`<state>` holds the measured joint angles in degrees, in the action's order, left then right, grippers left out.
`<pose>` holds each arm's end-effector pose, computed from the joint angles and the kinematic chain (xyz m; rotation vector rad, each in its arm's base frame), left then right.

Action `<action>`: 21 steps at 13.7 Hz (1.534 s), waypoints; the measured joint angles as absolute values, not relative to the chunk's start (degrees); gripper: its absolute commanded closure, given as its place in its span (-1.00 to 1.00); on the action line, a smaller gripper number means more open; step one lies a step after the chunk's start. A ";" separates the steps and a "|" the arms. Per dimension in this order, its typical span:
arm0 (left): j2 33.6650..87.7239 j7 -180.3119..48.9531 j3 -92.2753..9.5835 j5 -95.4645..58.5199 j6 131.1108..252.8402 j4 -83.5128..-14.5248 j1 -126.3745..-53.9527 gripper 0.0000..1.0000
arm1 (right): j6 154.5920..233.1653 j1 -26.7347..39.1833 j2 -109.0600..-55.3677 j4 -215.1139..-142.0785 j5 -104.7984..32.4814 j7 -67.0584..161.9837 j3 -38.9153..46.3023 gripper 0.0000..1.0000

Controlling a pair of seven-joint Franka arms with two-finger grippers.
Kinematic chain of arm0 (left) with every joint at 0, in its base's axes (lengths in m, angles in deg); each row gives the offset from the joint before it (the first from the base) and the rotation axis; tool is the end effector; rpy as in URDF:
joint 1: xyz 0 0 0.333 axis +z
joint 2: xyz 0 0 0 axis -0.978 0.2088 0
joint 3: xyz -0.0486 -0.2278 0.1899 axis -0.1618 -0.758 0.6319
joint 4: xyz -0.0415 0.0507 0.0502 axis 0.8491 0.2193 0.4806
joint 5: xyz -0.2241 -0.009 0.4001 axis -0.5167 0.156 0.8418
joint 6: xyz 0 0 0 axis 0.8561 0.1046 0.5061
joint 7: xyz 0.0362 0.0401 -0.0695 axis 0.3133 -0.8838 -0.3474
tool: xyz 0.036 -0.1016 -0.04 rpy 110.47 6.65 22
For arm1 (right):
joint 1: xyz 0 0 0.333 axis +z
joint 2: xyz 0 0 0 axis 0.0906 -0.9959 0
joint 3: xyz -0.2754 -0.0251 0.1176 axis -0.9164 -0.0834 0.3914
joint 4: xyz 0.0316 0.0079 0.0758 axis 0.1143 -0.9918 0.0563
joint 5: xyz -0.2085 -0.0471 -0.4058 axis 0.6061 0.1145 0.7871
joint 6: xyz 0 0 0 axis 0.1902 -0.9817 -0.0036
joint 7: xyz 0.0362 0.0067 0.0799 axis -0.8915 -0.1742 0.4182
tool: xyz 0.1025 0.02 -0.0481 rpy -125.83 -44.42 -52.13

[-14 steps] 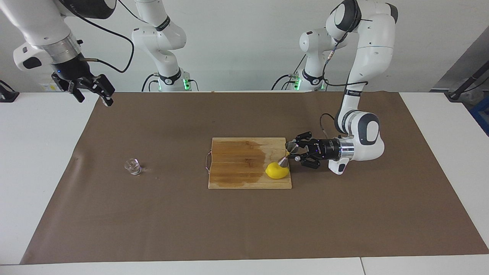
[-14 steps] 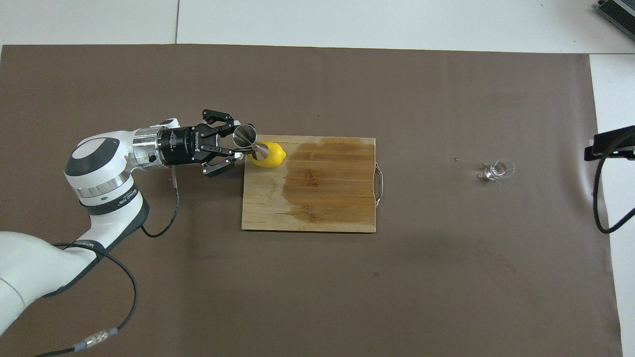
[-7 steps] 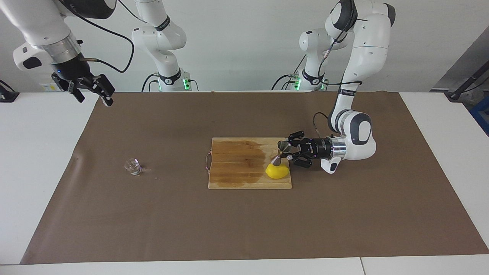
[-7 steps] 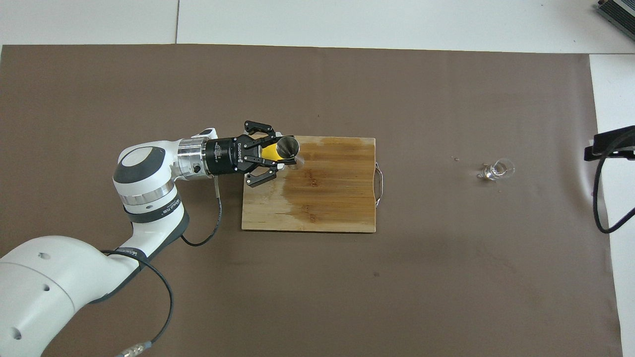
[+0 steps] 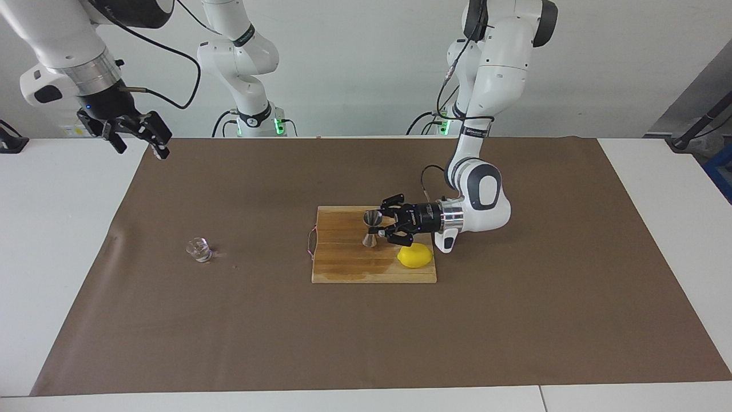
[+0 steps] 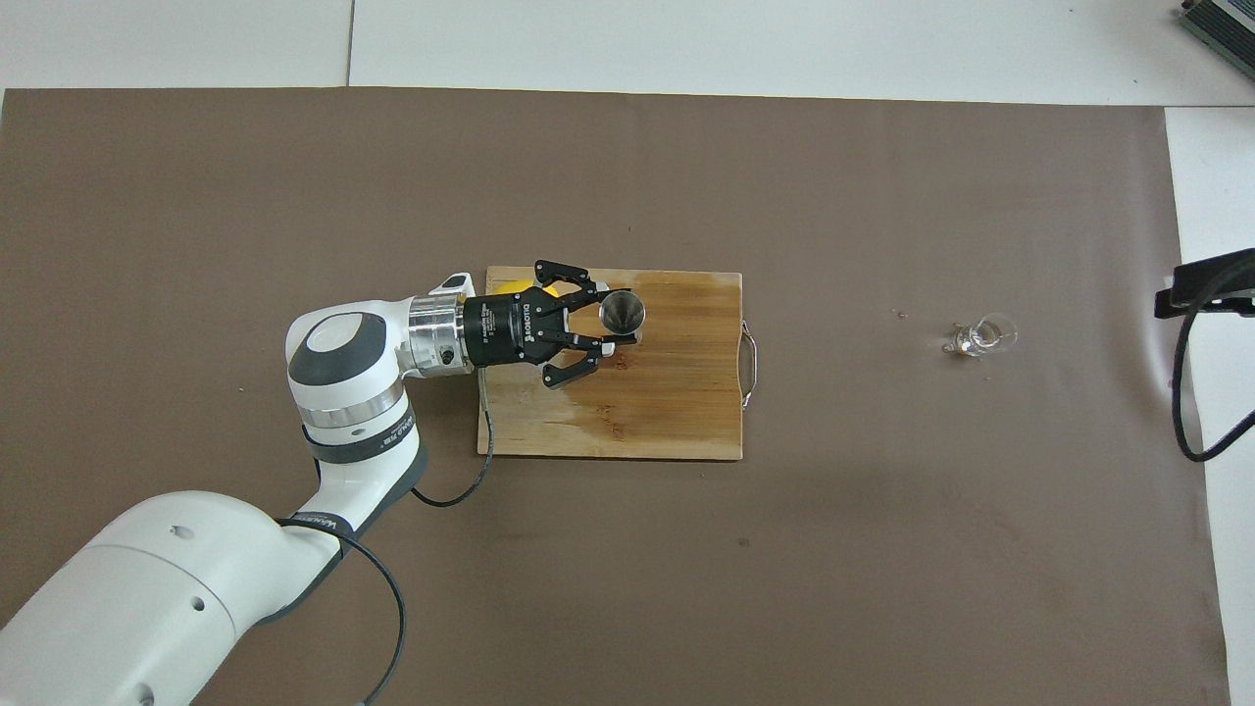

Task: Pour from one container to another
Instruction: 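Lower the jigger cup onto the board and open the left gripper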

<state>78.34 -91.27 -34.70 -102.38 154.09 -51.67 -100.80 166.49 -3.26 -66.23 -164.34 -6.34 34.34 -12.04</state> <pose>0.5943 -0.3060 0.2097 1.1360 1.2164 -1.2395 0.6142 -0.0702 0.6159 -3.1103 0.3164 -0.0371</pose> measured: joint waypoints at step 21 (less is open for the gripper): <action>80.52 -84.31 -34.44 -104.51 155.03 -54.16 -101.41 0.11 | 166.49 -3.26 -66.23 -164.34 -6.34 34.34 -12.04 -1.00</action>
